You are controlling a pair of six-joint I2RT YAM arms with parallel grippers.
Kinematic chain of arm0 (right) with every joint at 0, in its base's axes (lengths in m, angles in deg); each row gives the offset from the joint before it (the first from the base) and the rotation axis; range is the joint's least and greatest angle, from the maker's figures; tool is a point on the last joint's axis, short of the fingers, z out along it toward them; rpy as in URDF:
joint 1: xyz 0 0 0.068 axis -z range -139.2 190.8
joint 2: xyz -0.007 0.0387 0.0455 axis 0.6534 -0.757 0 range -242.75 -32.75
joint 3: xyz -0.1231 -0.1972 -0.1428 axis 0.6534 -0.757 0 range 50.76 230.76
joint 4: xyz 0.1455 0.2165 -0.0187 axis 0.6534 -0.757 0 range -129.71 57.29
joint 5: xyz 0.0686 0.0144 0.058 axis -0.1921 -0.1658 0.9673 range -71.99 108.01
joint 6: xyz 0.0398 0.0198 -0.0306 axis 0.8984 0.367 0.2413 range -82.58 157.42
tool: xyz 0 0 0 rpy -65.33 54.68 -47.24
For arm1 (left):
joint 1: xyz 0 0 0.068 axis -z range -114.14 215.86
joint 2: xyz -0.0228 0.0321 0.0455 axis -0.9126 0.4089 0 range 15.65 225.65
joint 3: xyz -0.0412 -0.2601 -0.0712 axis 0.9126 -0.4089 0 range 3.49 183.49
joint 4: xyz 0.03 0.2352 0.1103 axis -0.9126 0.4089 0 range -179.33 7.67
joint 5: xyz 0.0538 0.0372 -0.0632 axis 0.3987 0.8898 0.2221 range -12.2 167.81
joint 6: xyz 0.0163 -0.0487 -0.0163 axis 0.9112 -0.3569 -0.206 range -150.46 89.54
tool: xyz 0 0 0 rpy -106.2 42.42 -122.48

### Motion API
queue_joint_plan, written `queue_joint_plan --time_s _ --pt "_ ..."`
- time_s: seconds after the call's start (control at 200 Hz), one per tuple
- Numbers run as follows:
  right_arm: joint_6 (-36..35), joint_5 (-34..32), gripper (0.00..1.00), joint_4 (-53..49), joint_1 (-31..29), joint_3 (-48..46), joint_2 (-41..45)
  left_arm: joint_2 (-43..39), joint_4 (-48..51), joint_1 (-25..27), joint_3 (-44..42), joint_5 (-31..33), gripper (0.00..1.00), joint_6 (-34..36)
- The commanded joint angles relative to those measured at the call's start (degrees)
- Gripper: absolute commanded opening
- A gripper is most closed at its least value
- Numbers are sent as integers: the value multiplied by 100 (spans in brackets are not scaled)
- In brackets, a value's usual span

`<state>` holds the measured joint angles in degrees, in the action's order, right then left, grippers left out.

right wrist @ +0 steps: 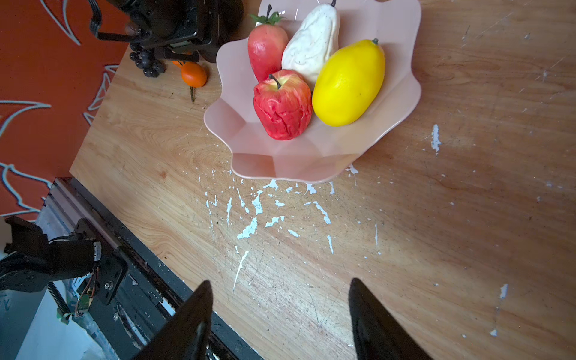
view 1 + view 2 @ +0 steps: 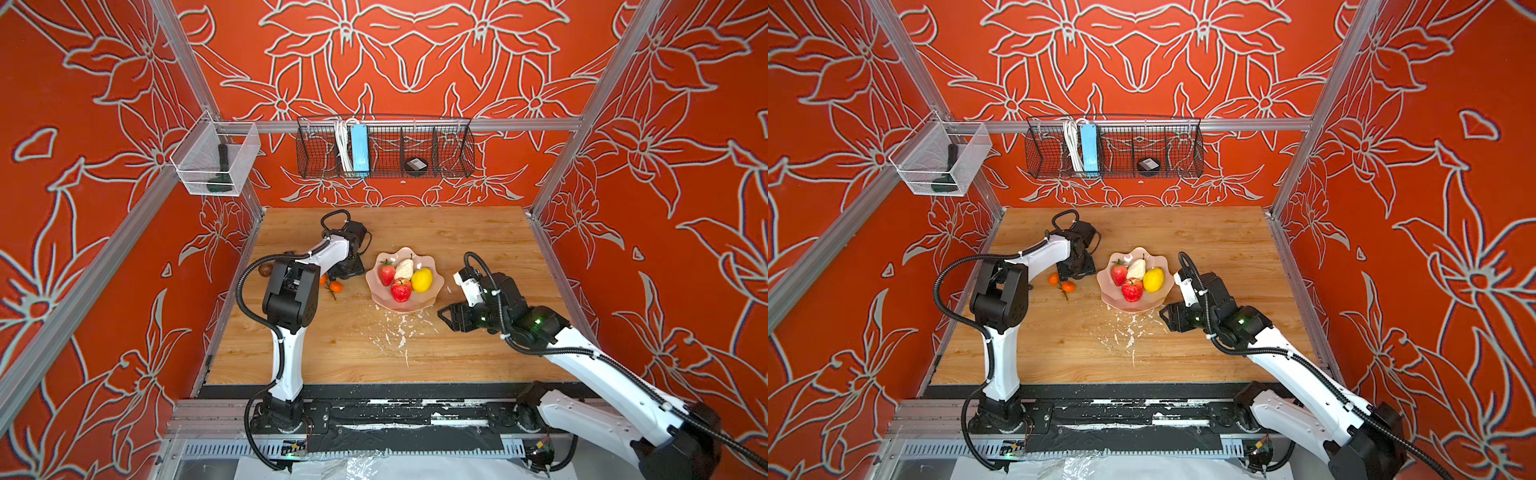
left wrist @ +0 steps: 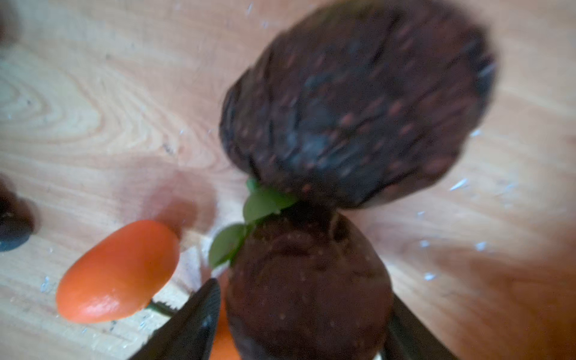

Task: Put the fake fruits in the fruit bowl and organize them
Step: 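Close the left gripper on the mangosteen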

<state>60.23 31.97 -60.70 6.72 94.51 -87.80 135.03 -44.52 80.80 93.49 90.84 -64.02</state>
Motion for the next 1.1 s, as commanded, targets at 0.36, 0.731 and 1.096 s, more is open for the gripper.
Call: queue_joint_plan --time_s 0.36,0.731,1.096 --pt "119 77 70 87 7 -50 -68 -561 -436 -236 -393 -123 80 -148" --pt "136 90 69 87 7 -26 -74 -150 -421 -246 -96 -583 81 -126" --pt "119 99 69 87 6 -55 -111 9 -382 -255 69 -331 72 -57"
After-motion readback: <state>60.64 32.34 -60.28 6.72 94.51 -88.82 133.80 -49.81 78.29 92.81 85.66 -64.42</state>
